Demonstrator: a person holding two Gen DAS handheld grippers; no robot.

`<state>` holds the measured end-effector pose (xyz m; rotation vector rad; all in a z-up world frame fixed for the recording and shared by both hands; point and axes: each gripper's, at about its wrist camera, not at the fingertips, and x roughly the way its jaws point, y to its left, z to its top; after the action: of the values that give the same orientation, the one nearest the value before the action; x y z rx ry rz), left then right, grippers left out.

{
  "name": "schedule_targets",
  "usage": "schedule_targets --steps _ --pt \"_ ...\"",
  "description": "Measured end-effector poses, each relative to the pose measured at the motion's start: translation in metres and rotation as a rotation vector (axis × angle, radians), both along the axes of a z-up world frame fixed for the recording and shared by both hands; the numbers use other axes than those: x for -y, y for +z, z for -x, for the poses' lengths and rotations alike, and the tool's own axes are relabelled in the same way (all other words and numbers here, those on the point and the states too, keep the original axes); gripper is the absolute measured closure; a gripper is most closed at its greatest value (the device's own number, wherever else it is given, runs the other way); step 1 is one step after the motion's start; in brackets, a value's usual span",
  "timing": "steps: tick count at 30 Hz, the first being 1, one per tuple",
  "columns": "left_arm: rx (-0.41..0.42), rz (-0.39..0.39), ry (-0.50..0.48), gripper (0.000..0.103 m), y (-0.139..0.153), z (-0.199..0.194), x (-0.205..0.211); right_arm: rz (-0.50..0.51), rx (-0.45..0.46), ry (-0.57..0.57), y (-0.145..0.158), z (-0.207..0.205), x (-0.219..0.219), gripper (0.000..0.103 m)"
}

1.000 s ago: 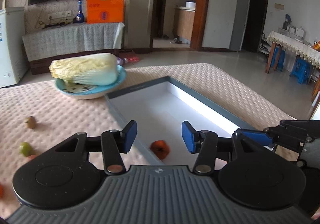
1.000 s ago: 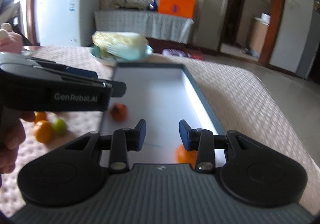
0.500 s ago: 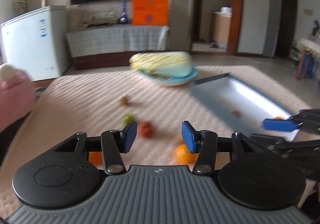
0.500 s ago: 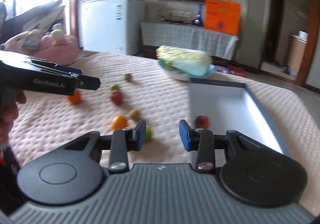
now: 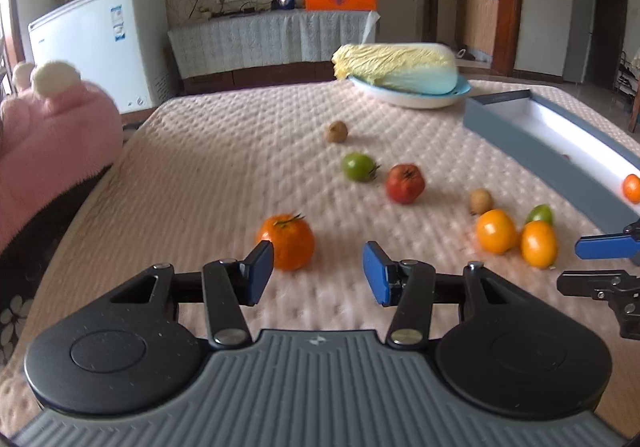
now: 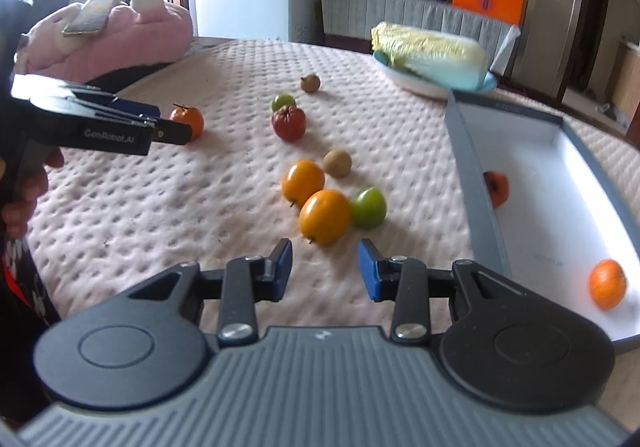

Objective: Organize fruits
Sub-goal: 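Grasp the stemmed tangerine with the left gripper while the right grasps a yellow orange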

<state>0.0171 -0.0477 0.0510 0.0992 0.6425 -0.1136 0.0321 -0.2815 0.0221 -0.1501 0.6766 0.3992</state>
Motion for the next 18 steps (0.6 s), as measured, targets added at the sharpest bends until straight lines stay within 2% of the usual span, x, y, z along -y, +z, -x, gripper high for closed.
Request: schedule_targets --steps 3,5,7,12,15,18 --pt "0.005 0.020 0.008 0.047 -0.004 -0.006 -0.004 -0.005 -0.025 -0.025 -0.005 -0.009 -0.004 0.064" --pt "-0.021 0.027 0.024 0.047 -0.009 -0.012 -0.006 -0.017 -0.038 -0.041 -0.007 -0.014 -0.005 0.064" --pt "0.000 0.035 0.018 0.047 -0.010 -0.014 -0.006 -0.027 -0.036 -0.051 -0.008 -0.018 -0.006 0.064" --pt "-0.015 0.057 0.024 0.047 -0.016 -0.026 -0.008 -0.031 -0.022 -0.066 -0.010 -0.025 -0.011 0.063" --pt "-0.024 0.060 0.024 0.051 -0.017 -0.031 -0.007 -0.028 -0.013 -0.068 -0.010 -0.029 -0.014 0.063" --pt "-0.029 0.059 0.029 0.058 -0.018 -0.032 -0.007 -0.030 -0.011 -0.070 -0.010 -0.033 -0.016 0.063"
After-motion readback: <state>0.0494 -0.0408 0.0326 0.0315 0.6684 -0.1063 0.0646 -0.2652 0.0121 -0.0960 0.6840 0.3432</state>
